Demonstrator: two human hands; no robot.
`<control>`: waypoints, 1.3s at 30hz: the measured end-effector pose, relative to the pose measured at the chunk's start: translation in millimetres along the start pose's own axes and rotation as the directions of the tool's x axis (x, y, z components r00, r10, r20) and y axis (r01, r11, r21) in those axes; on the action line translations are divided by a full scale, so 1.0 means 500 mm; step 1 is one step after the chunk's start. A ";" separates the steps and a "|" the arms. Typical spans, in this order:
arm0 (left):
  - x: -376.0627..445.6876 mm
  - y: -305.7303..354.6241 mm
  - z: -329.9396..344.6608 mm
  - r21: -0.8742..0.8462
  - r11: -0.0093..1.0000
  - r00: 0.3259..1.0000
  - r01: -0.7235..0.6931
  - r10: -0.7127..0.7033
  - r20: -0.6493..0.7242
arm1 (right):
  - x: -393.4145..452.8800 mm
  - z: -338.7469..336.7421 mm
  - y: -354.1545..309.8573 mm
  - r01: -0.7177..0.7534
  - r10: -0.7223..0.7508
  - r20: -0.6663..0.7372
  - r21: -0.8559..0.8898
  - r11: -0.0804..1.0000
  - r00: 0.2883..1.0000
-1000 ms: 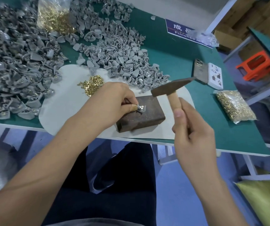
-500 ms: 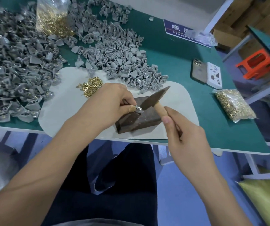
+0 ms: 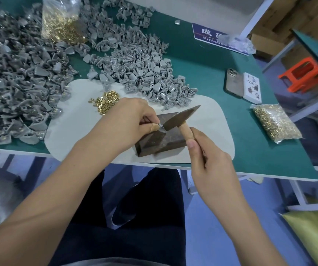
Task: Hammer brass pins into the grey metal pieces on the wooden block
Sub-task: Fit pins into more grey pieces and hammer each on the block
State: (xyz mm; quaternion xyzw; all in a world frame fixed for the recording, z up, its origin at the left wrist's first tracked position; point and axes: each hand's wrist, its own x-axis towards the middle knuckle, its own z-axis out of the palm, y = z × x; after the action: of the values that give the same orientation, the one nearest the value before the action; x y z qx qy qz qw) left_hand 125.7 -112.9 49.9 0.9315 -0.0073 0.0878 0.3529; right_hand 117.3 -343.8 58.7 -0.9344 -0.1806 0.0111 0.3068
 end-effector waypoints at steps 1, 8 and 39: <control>0.000 0.000 0.000 -0.002 1.000 1.000 0.002 -0.002 0.001 | 0.001 0.001 0.001 -0.004 0.005 -0.008 0.015 1.000 1.000; -0.001 0.004 -0.001 0.004 1.000 1.000 0.015 -0.015 -0.001 | 0.011 -0.006 0.006 0.015 -0.015 -0.006 0.047 0.999 1.000; -0.198 -0.084 -0.020 -0.043 0.983 0.807 0.180 -0.172 -0.564 | 0.096 0.105 -0.044 0.098 -0.150 -0.452 -0.136 0.986 0.879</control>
State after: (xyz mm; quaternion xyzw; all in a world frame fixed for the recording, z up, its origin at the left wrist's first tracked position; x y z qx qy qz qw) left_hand 30.0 -79.9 13.0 0.8624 0.1843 0.3268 0.3397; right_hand 147.8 -280.8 33.2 -0.9123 -0.1623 -0.2402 0.2893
